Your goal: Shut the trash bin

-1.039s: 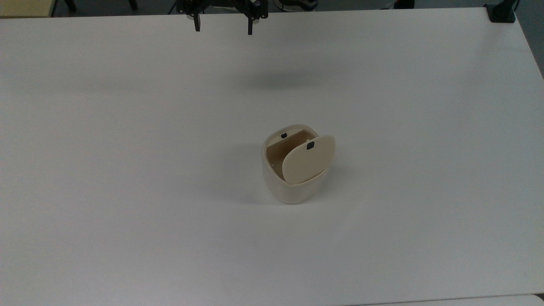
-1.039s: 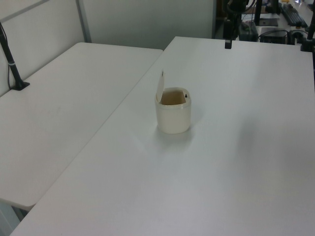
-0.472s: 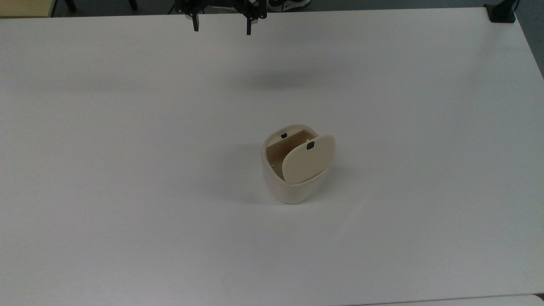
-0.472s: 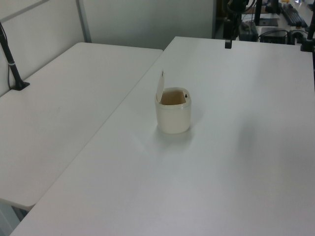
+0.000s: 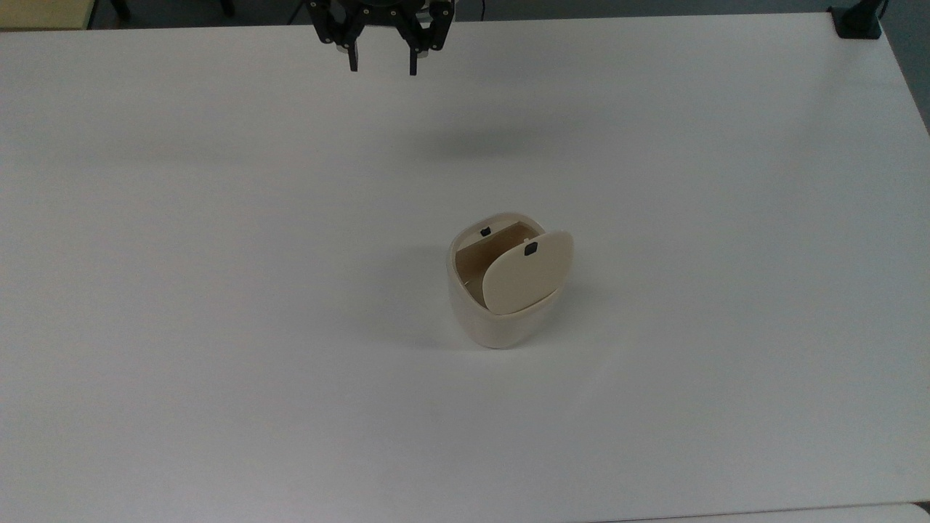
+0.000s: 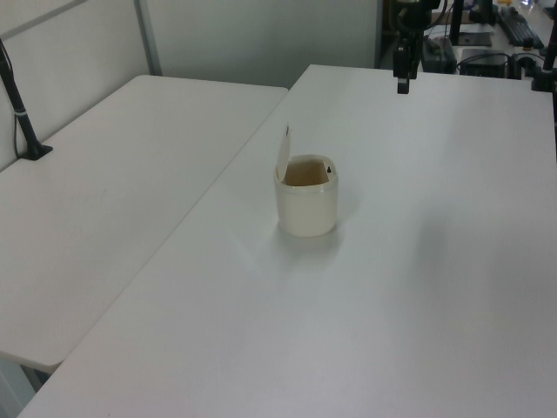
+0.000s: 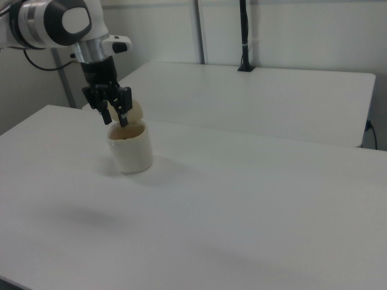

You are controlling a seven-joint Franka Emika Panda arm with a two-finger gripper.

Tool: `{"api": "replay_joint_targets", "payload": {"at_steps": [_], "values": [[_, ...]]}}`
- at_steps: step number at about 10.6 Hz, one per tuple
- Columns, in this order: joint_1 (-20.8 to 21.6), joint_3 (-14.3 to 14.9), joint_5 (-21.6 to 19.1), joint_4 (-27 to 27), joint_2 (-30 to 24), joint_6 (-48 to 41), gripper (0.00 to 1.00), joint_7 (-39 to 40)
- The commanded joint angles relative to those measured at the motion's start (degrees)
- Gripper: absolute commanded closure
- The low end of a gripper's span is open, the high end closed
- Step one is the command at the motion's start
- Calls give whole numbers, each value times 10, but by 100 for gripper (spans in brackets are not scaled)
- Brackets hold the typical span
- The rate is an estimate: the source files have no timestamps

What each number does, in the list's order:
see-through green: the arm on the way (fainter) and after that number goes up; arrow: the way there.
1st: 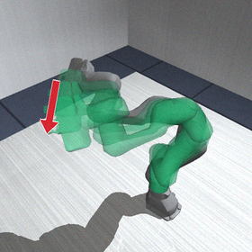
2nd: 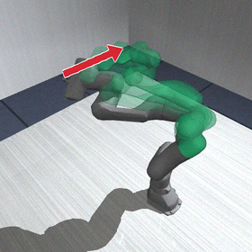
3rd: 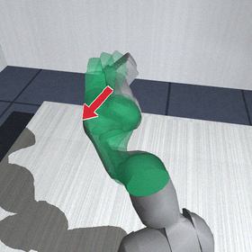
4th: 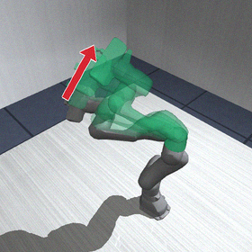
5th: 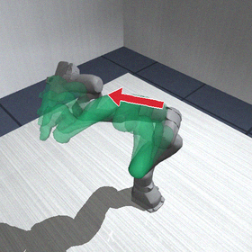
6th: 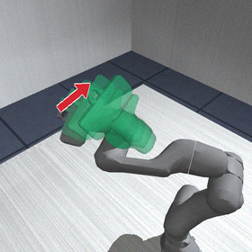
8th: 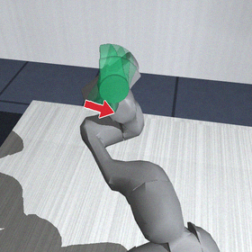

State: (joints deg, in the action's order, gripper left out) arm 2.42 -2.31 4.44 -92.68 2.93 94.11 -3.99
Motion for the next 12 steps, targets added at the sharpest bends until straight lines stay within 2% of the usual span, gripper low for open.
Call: {"api": "replay_joint_targets", "payload": {"at_steps": [1, 3, 6, 8, 12], "values": [[6, 1, 10, -5, -3, 15, 100, 1], [5, 1, 9, -4, -2, 20, 100, 3], [5, 1, -1, -1, 10, 103, 100, 3], [7, -3, -2, 22, 43, 160, 100, -1], [57, -3, -2, 35, 95, 374, 100, -6]]}}
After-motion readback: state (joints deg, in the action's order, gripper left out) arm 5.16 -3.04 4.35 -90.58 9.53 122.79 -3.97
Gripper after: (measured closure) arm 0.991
